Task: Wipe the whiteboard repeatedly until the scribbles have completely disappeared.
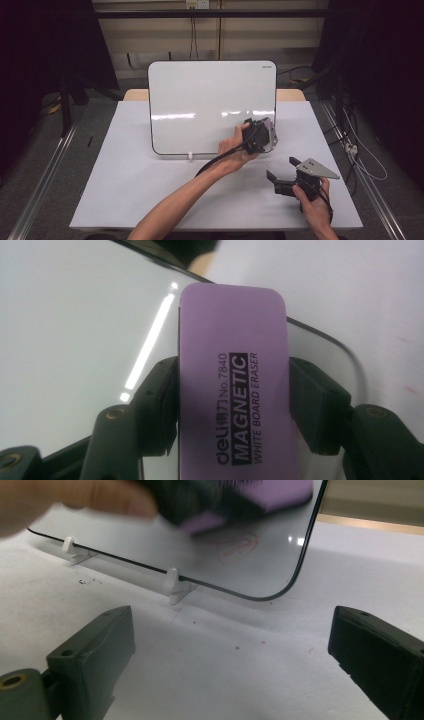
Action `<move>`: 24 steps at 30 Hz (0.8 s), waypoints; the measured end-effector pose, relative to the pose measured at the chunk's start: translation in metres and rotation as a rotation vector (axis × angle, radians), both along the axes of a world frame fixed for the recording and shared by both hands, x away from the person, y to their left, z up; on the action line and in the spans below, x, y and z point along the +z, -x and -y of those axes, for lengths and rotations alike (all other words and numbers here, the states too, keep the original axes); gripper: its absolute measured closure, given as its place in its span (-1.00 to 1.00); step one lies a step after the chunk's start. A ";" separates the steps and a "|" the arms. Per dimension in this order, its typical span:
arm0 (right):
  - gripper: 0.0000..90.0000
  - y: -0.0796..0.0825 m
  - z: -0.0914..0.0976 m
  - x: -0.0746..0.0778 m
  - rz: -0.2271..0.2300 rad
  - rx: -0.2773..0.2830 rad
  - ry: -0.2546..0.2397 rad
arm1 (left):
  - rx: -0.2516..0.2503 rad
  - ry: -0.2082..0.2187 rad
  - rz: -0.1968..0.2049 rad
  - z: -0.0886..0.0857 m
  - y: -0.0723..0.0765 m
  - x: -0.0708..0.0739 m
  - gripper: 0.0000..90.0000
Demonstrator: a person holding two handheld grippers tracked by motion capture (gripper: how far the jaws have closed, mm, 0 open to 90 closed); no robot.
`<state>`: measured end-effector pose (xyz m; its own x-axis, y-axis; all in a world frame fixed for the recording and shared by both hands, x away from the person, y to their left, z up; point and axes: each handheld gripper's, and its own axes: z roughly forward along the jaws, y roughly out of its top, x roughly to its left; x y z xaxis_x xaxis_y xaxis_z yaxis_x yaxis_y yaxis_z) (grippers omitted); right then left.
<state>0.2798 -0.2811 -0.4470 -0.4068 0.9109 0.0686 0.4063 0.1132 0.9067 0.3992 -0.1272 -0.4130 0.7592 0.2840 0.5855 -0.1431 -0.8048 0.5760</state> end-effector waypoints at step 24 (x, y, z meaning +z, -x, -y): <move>-0.90 0.000 0.000 -0.001 -0.005 0.000 -0.002 | 0.005 -0.038 0.040 -0.016 0.002 0.001 -0.08</move>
<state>0.2801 -0.2812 -0.4476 -0.4064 0.9108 0.0724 0.4106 0.1113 0.9050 0.3977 -0.1112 -0.4122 0.7338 0.2649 0.6256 -0.1609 -0.8269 0.5389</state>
